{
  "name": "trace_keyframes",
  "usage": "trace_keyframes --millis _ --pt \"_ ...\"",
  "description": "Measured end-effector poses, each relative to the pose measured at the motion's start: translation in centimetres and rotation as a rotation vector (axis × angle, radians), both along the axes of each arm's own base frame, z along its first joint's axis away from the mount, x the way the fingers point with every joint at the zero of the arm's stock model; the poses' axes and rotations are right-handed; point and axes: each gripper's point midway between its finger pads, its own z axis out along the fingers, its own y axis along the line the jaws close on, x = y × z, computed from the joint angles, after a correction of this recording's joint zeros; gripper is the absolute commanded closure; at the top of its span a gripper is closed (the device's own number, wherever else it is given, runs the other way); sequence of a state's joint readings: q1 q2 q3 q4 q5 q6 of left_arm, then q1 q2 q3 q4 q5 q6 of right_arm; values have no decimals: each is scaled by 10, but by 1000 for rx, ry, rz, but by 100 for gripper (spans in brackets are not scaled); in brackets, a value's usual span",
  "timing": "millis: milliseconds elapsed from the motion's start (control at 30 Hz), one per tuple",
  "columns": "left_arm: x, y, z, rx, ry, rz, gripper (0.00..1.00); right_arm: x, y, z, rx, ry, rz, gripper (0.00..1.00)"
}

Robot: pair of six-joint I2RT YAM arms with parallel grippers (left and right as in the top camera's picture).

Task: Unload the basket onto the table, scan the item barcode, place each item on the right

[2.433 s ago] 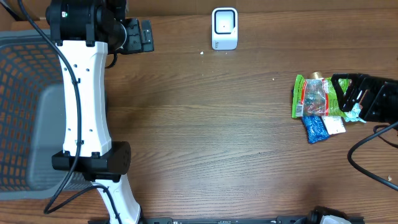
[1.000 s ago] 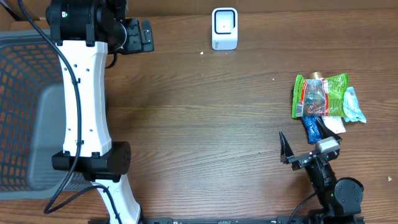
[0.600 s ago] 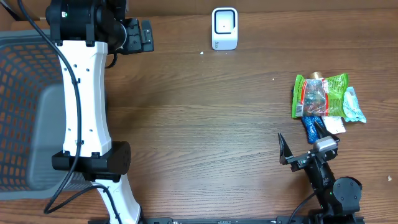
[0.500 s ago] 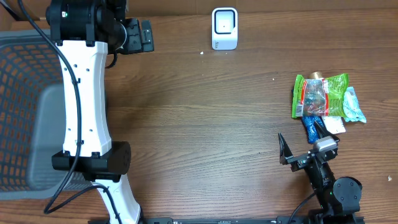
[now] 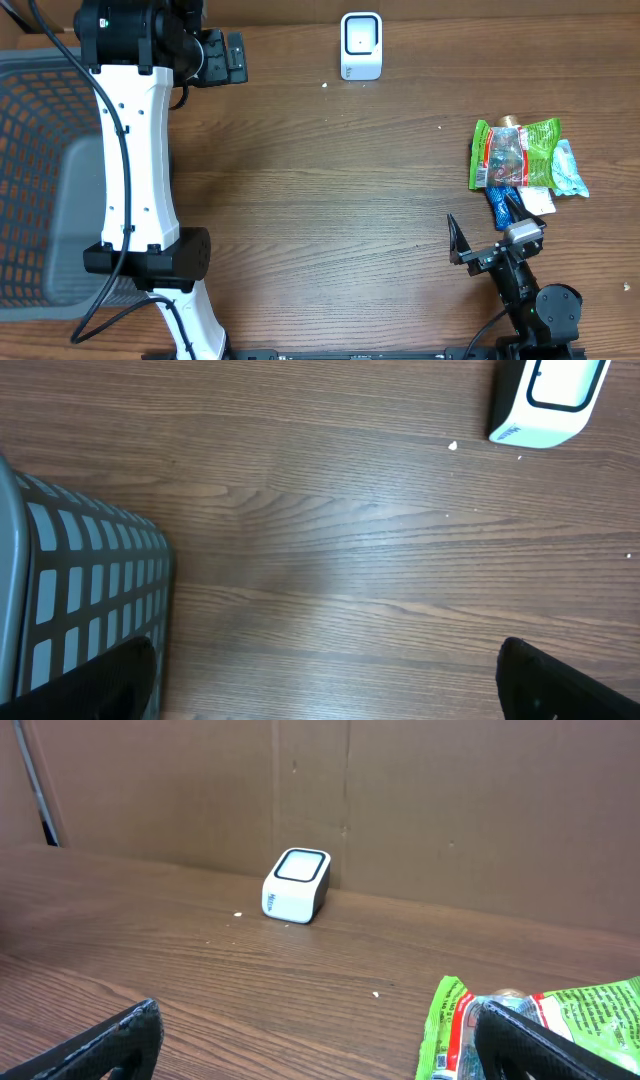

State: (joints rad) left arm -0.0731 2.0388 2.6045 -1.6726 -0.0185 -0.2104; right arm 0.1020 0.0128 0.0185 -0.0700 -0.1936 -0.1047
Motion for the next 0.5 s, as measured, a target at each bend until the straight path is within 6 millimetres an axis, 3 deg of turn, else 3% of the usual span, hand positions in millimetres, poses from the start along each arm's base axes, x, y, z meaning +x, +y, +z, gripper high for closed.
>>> trace_keyframes --millis 300,400,500 --pt "0 -2 -1 0 2 -6 0 0 0 0 0 0 0 0" --pt "-4 -6 -10 3 35 -15 1 0 1 0 0 0 3 0" --pt "-20 -16 -30 11 116 -42 0 0 1 0 0 0 3 0"
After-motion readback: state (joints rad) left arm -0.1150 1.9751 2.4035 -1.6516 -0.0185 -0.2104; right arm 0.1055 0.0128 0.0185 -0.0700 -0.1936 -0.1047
